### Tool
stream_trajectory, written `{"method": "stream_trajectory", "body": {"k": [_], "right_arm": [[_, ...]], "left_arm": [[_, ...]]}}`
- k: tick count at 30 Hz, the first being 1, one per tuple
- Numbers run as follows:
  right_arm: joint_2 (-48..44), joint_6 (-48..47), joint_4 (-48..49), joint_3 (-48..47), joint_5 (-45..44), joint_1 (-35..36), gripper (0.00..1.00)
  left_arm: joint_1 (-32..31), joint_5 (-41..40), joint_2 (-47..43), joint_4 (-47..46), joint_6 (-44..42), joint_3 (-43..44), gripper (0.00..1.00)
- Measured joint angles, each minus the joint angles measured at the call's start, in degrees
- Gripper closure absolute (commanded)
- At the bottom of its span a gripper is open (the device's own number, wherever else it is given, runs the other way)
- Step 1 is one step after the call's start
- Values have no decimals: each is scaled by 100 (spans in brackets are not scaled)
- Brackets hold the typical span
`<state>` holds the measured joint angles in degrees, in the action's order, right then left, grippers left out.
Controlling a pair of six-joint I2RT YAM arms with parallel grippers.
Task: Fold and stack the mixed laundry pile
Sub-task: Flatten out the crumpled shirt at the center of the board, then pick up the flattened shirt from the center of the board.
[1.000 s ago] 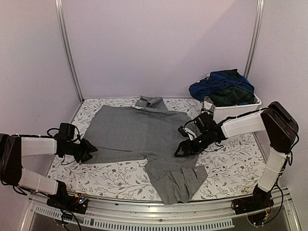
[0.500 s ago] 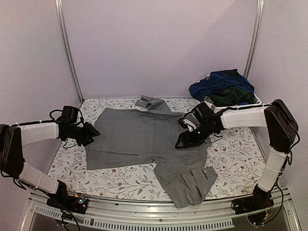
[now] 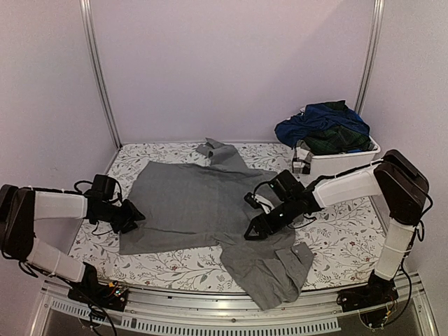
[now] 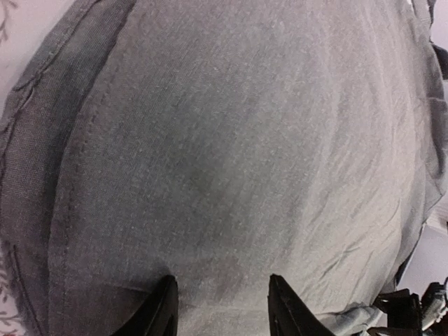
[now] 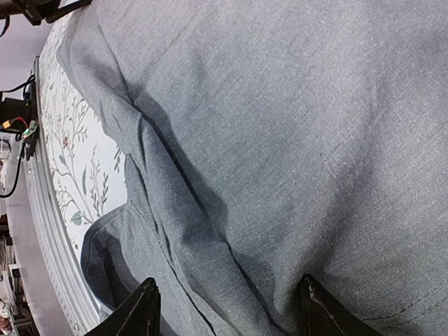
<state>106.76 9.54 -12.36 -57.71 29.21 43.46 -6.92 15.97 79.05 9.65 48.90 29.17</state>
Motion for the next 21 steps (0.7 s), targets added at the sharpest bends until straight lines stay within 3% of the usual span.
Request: {"method": "stream_trajectory", "body": {"k": [7,12,16,21], "right_arm": [[-424,57,140,654,566,459,30],[-750,-15,-673,623,885,343,29],[-922,-87,-1176,-175,745,-608,30],[-662,-168,-1257,-2055,7,-1349,32]], "left_arm": [[46,-24,-1255,699,326,-667,54],[66,-39,-1493,1121,107,-295,35],[94,-90,-1058,1021,-310,730,25],[146,-149,-94,409,-778,2122,23]]}}
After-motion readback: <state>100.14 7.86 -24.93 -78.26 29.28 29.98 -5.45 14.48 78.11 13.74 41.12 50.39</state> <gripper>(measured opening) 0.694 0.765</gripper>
